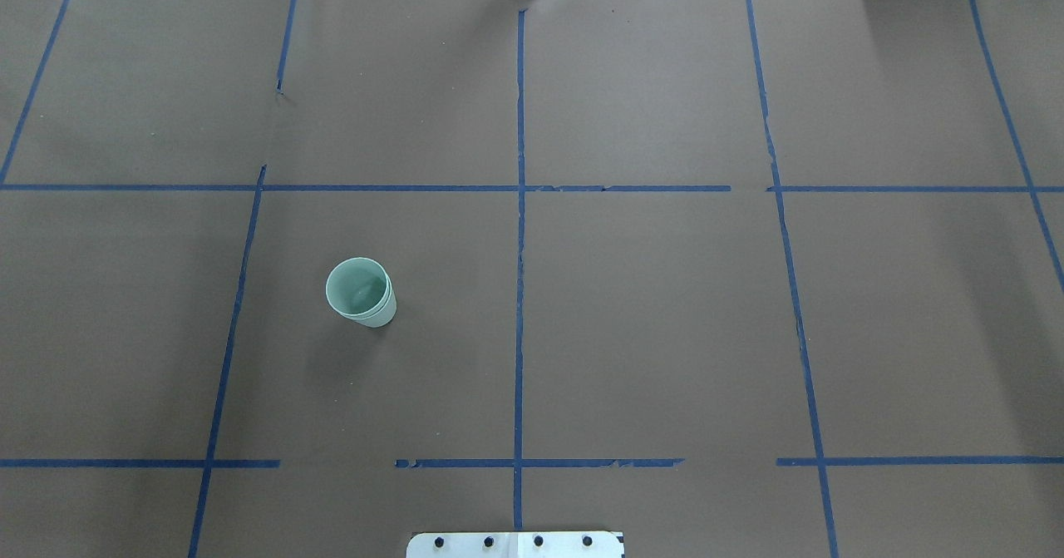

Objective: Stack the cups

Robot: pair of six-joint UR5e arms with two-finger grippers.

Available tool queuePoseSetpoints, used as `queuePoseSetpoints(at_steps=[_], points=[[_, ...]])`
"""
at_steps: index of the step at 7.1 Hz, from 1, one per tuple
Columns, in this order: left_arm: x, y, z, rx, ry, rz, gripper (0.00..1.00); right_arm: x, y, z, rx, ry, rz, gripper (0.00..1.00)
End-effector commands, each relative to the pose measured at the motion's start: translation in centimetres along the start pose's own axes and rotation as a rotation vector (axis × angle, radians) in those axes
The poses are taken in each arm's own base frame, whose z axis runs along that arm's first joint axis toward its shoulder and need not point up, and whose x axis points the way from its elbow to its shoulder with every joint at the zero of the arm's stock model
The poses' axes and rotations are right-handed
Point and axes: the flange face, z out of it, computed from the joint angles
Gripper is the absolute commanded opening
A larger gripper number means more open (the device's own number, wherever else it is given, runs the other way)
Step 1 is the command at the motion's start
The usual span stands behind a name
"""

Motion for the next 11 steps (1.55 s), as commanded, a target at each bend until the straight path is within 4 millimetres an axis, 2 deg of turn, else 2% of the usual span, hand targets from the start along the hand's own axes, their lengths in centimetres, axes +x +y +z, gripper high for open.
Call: queuePoseSetpoints(at_steps=[1, 5, 11], points=[[-0.30, 0.07, -0.10, 0.003, 0.000, 0.002, 1.00, -0.02, 0.00, 0.02, 0.000, 0.000, 0.000, 1.00], [0.15, -0.06, -0.61, 0.017, -0.003, 0.018, 1.00, -0.02, 0.00, 0.02, 0.000, 0.000, 0.000, 1.00], [-0.17, 0.05, -0.22, 0.010, 0.000, 0.008, 1.00, 0.03, 0.01, -0.03, 0.001, 0.000, 0.001, 1.00]])
